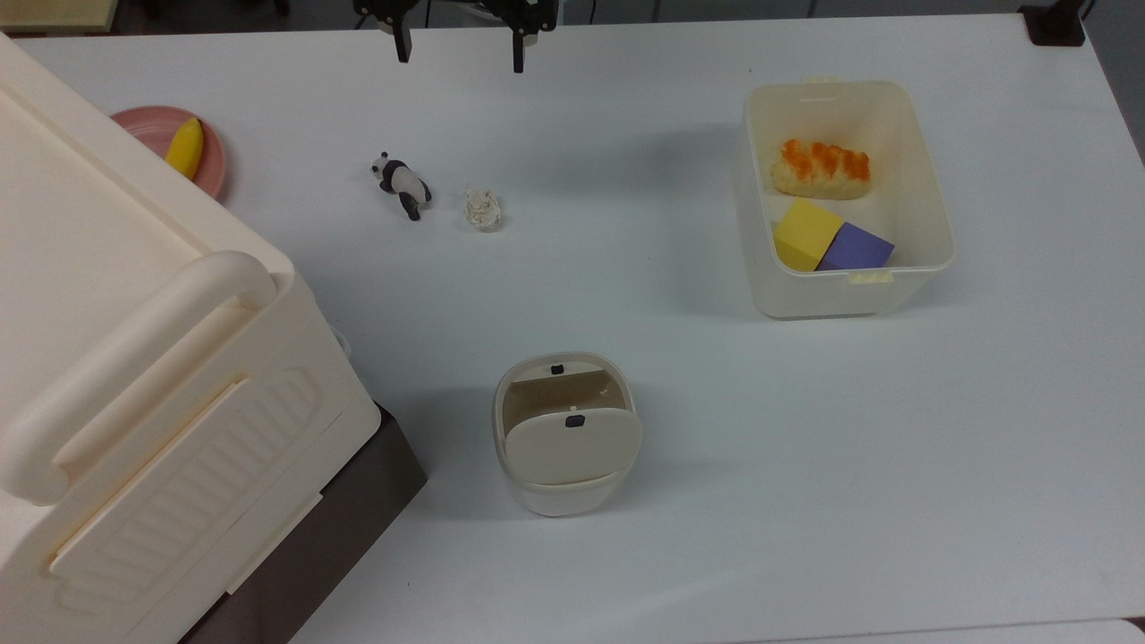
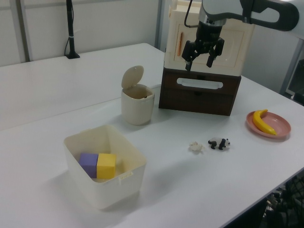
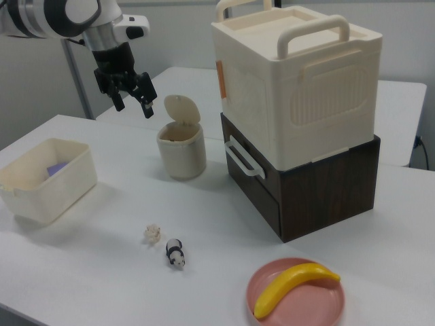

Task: Grab it up and put it in the trash
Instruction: 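Move the gripper toward the small white wrapper beside the panda figurine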

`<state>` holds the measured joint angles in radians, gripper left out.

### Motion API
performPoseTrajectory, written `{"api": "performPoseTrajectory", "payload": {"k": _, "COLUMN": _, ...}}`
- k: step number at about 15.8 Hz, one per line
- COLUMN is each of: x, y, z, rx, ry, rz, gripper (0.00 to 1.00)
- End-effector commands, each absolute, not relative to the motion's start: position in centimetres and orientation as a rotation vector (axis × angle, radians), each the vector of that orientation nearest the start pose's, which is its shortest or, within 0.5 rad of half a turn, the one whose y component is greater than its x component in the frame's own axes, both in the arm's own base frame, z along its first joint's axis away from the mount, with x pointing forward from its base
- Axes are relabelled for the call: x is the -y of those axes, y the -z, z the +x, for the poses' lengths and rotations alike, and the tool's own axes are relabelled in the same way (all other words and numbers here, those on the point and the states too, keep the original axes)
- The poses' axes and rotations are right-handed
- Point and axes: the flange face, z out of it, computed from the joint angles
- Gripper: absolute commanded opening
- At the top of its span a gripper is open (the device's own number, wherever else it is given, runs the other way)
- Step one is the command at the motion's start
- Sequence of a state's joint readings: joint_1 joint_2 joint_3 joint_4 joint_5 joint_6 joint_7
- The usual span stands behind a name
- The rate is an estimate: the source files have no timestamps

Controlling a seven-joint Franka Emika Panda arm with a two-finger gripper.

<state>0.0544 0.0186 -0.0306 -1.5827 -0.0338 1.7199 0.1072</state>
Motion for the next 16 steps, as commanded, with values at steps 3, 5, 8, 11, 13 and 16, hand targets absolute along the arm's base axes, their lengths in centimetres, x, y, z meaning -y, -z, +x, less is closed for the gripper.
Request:
{"api": "performPoseTrajectory", "payload": {"k": 3, "x": -1.7, "y": -60.6, "z": 57.6, "rx": -0.113, "ry": 0.314, "rz": -3.124, "gripper": 1.0}}
{"api": "performPoseTrajectory", "payload": {"k": 5, "x": -1.6, "y": -60.7, "z": 57.6, "rx": -0.118, "ry": 0.314, "rz": -3.124, "gripper": 1.0}}
{"api": "performPoseTrajectory", "payload": {"k": 8, "x": -1.6, "y": -60.5, "z": 57.5, "rx": -0.113, "ry": 0.306, "rz": -3.126, "gripper": 1.0}}
{"api": "performPoseTrajectory", "payload": {"k": 11, "x": -2.0, "y": -59.5, "z": 57.3, "rx": -0.108, "ry": 0.275, "rz": -3.128, "gripper": 1.0}}
{"api": "performPoseTrajectory", "payload": {"k": 13, "x": -3.2, "y": -57.7, "z": 56.9, "rx": -0.084, "ry": 0.225, "rz": -3.133, "gripper": 1.0}}
{"api": "performPoseTrajectory", "payload": {"k": 16, "x": -3.9, "y": -54.4, "z": 56.2, "rx": -0.098, "ry": 0.127, "rz": -3.141, "gripper": 1.0}}
